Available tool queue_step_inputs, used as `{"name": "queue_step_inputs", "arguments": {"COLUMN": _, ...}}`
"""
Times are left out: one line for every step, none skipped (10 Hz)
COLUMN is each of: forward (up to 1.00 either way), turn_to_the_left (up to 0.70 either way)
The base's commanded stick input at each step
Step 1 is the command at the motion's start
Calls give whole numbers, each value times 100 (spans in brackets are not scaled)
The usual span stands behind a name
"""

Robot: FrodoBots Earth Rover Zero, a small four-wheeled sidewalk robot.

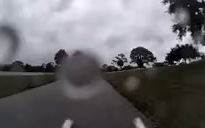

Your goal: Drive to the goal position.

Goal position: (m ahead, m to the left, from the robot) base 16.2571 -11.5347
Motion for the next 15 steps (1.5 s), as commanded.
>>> {"name": "queue_step_inputs", "arguments": {"forward": 100, "turn_to_the_left": 0}}
{"name": "queue_step_inputs", "arguments": {"forward": 100, "turn_to_the_left": 0}}
{"name": "queue_step_inputs", "arguments": {"forward": 100, "turn_to_the_left": 0}}
{"name": "queue_step_inputs", "arguments": {"forward": 100, "turn_to_the_left": 0}}
{"name": "queue_step_inputs", "arguments": {"forward": 100, "turn_to_the_left": 0}}
{"name": "queue_step_inputs", "arguments": {"forward": 100, "turn_to_the_left": 0}}
{"name": "queue_step_inputs", "arguments": {"forward": 100, "turn_to_the_left": 0}}
{"name": "queue_step_inputs", "arguments": {"forward": 100, "turn_to_the_left": 0}}
{"name": "queue_step_inputs", "arguments": {"forward": 100, "turn_to_the_left": 0}}
{"name": "queue_step_inputs", "arguments": {"forward": 100, "turn_to_the_left": 0}}
{"name": "queue_step_inputs", "arguments": {"forward": 100, "turn_to_the_left": 0}}
{"name": "queue_step_inputs", "arguments": {"forward": 100, "turn_to_the_left": 0}}
{"name": "queue_step_inputs", "arguments": {"forward": 100, "turn_to_the_left": 0}}
{"name": "queue_step_inputs", "arguments": {"forward": 100, "turn_to_the_left": 0}}
{"name": "queue_step_inputs", "arguments": {"forward": 100, "turn_to_the_left": 0}}
